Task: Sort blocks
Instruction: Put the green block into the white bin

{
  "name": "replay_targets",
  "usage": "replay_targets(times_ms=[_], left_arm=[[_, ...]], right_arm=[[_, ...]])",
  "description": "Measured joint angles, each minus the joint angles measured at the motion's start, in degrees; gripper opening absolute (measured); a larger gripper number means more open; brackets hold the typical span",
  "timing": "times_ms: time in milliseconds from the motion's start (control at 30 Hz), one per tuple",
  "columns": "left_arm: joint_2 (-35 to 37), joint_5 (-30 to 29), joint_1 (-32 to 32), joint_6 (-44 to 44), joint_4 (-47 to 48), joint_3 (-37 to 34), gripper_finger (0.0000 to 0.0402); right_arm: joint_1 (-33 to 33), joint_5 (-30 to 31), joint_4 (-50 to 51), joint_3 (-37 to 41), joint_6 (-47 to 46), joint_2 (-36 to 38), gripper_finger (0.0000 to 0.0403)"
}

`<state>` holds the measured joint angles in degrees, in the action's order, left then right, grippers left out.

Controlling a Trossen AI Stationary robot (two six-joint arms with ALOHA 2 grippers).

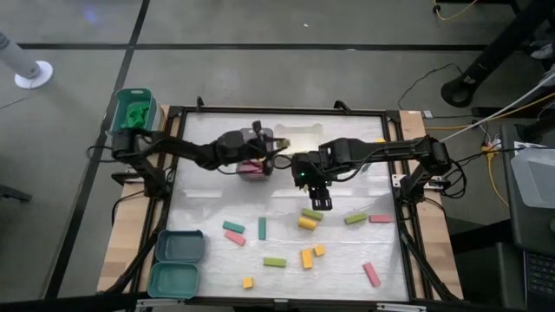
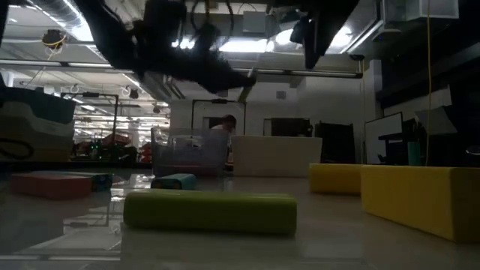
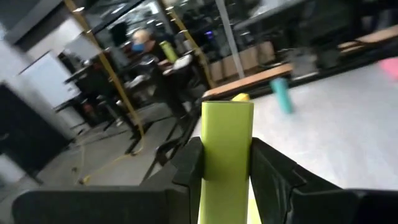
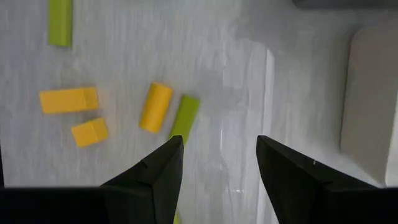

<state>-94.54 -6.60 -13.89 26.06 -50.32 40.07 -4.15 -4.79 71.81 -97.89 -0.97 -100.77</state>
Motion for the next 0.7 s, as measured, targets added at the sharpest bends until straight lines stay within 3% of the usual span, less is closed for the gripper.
replay_targets(times_ms=[367, 700], left_arm=[[-9.8, 0.0, -3.9, -0.2, -3.5, 4.2, 0.0103], [-10.1, 0.0, -3.6, -5.1, 4.1, 7.6, 0.0192]], right_arm=[[0.0, -3.8, -5.9, 0.0, -0.2, 0.0, 0.0202], [0.0, -3.8, -6.2, 0.0, -1.8, -0.3, 0.0202]])
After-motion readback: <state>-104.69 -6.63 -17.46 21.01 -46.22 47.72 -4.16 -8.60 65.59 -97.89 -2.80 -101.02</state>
